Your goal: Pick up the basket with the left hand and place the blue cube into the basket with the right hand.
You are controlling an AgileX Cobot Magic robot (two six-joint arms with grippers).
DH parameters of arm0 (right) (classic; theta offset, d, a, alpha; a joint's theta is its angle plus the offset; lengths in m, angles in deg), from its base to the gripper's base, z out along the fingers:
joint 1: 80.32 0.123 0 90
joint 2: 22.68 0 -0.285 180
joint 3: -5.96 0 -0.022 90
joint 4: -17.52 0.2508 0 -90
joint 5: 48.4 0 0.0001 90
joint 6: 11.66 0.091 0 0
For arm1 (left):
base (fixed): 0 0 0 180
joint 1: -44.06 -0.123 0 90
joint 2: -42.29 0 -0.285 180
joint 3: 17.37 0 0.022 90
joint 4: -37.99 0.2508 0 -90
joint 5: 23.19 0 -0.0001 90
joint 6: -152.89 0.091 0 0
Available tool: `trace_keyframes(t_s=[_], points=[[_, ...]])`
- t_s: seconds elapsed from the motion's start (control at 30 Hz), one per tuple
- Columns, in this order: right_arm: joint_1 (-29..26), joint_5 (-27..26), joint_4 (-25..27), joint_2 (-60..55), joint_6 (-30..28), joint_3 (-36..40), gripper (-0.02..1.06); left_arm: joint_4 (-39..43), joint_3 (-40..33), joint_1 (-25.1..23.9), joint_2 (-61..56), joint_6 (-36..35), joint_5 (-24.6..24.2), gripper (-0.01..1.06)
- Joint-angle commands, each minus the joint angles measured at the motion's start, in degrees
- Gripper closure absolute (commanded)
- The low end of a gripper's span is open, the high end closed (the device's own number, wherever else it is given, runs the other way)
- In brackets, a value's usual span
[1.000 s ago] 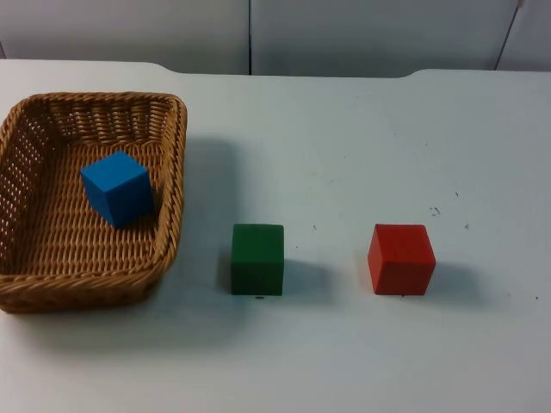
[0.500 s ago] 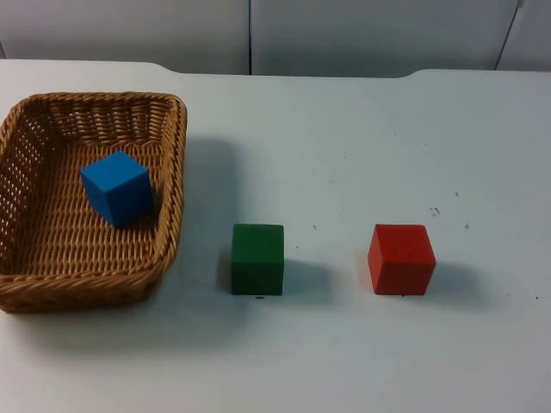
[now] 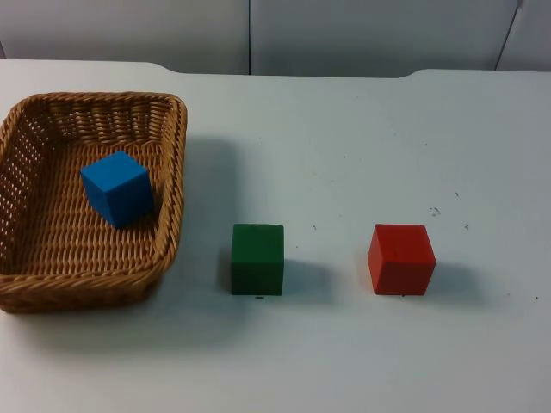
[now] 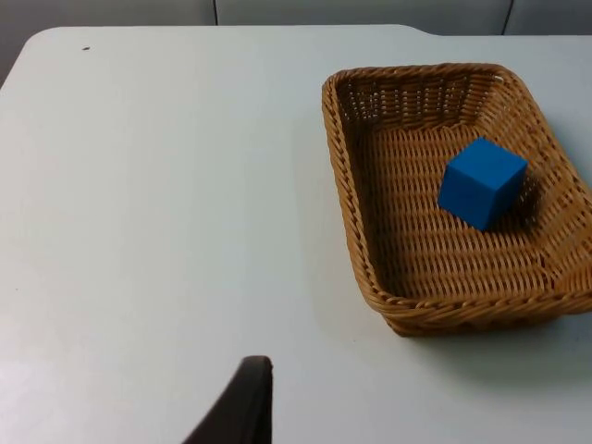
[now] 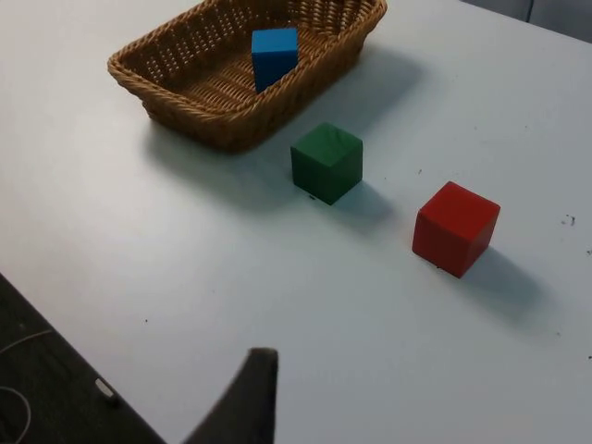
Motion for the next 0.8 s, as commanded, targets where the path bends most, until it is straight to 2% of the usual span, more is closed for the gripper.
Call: trace_keyframes(t_s=[0.0, 0.43, 0.53, 0.57, 0.7, 0.73, 0.77], points=[[0.09, -0.68, 0.00, 0.23, -0.13, 0.44, -0.01, -0.02, -0.13, -0.07, -0.28, -0.40, 0.59, 0.00], [-0.14, -0.68, 0.00, 0.23, -0.13, 0.44, 0.00, -0.02, -0.13, -0.07, -0.28, -0.40, 0.59, 0.00], [-5.16, -0.68, 0.00, 0.23, -0.13, 0.44, 0.00, -0.02, -0.13, -0.07, -0.28, -0.40, 0.59, 0.00], [-5.16, -0.68, 0.00, 0.23, -0.13, 0.44, 0.00, -0.02, -0.13, -0.07, -0.28, -0.40, 0.59, 0.00], [-16.92, -0.68, 0.00, 0.23, -0.13, 0.44, 0.00, -0.12, -0.13, 0.15, -0.28, -0.18, 0.59, 0.00], [-16.92, -0.68, 0.00, 0.23, -0.13, 0.44, 0.00, -0.12, -0.13, 0.15, -0.28, -0.18, 0.59, 0.00], [-19.70, -0.68, 0.00, 0.23, -0.13, 0.44, 0.00, -0.12, -0.13, 0.15, -0.28, -0.18, 0.59, 0.00]])
